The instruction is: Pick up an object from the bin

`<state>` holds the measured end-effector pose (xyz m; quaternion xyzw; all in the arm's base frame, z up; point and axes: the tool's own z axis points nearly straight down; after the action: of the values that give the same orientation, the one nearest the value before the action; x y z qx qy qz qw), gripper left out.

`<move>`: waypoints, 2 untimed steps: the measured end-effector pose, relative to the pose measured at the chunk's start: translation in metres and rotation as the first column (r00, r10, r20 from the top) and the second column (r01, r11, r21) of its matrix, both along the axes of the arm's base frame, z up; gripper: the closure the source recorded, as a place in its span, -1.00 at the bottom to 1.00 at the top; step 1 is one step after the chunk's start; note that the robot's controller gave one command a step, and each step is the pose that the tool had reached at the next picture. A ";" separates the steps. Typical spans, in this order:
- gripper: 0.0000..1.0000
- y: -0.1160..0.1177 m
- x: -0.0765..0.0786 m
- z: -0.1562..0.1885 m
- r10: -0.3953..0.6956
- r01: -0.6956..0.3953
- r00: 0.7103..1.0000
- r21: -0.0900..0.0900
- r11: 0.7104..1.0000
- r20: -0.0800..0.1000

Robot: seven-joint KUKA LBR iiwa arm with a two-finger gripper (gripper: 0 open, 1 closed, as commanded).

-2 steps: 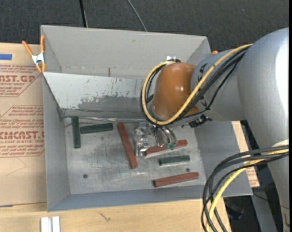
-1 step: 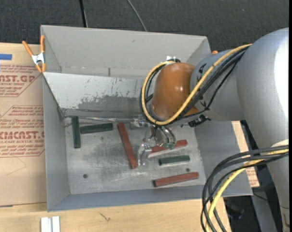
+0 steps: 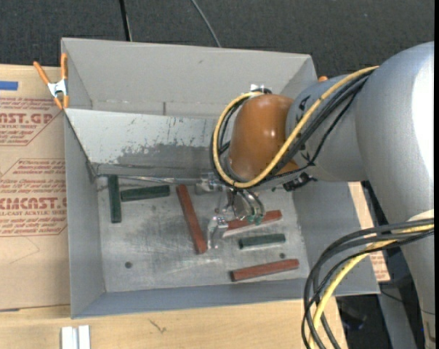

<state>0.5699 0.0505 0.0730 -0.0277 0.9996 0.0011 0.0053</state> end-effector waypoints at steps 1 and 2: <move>1.00 -0.096 -0.018 0.000 -0.098 0.098 0.995 -0.002 0.995 -0.016; 1.00 -0.096 -0.018 0.000 -0.099 0.099 0.995 -0.002 0.995 -0.015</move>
Offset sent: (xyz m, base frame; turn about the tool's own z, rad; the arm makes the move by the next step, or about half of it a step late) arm 0.0000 0.0000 0.0000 0.0000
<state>0.5521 -0.0454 0.0727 0.0217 0.9998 0.0004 -0.0023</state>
